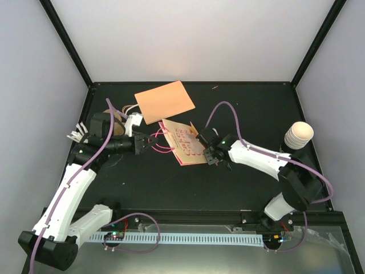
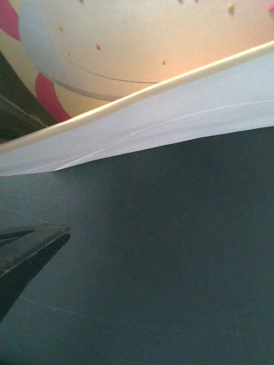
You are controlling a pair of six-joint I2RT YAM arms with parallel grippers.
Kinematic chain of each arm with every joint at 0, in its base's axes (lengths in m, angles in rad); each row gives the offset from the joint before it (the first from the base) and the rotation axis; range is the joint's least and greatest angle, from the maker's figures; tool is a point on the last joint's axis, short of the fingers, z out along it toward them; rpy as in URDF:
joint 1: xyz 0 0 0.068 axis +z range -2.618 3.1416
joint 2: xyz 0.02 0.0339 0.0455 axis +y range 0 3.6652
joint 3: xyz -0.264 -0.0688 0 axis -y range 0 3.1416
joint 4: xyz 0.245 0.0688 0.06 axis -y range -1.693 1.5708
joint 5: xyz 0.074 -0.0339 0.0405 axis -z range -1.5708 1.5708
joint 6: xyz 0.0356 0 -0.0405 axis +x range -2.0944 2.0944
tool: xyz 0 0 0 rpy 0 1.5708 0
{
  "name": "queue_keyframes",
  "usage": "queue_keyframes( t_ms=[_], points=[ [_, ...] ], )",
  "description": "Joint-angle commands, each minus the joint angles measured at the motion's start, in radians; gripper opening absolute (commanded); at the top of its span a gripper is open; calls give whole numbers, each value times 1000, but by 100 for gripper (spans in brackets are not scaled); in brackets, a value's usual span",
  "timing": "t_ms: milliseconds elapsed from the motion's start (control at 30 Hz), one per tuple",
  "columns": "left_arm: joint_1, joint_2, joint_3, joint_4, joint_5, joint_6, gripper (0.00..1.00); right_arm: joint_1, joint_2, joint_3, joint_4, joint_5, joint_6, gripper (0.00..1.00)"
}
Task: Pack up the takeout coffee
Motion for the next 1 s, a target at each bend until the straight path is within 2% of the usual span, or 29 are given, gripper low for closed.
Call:
queue_keyframes(
  t_ms=[0,433,967],
  points=[
    [7,-20,46,15,0,7,1,-51,-36,-30,45,-59,-20,39],
    [7,-17,43,14,5,3,2,-73,-33,27,71,-124,-64,39],
    [6,-15,30,32,40,-5,1,-72,79,133,83,-184,-148,37]
  ],
)
